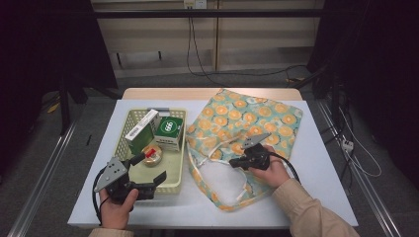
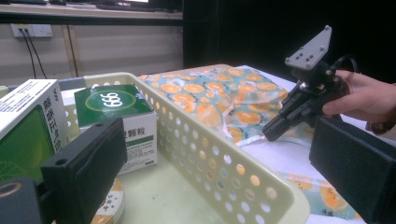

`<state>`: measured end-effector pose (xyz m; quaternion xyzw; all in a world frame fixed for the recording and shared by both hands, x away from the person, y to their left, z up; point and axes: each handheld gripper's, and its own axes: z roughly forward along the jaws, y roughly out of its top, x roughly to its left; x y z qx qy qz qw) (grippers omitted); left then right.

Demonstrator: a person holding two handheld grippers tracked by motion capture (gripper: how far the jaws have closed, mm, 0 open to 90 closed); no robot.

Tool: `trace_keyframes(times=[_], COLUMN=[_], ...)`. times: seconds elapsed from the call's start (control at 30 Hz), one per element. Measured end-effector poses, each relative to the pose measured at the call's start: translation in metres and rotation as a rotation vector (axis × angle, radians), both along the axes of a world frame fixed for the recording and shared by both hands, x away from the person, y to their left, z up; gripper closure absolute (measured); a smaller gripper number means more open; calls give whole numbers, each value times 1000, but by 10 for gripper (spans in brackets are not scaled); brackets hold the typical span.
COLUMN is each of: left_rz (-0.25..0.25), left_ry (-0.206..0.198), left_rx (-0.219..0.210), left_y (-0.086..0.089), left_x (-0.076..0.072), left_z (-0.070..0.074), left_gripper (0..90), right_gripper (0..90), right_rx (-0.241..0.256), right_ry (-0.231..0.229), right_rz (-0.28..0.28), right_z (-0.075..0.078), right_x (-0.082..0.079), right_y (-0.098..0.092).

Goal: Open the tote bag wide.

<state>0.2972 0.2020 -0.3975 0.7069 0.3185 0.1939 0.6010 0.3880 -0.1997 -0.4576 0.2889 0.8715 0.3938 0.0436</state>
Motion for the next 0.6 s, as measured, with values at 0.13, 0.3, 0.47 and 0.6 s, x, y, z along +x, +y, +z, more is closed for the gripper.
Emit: trace_keyframes(times=[0.13,0.3,0.47,0.6], left_rz=[-2,2,-4,-3], left_ry=[-1,-1,0,-4], left_rx=[3,3,8,7], left_y=[0,0,-1,-1], left_x=[1,0,0,0], left_z=[0,1,0,1], left_gripper=[41,41,41,41], right_gripper=[900,898,893,874], right_rx=[25,52,79,90], right_ry=[26,33,34,41], right_rz=[18,10,-13,-17], right_z=[2,7,11,11], right_x=[-1,0,2,2], right_y=[1,-2,-8,-9])
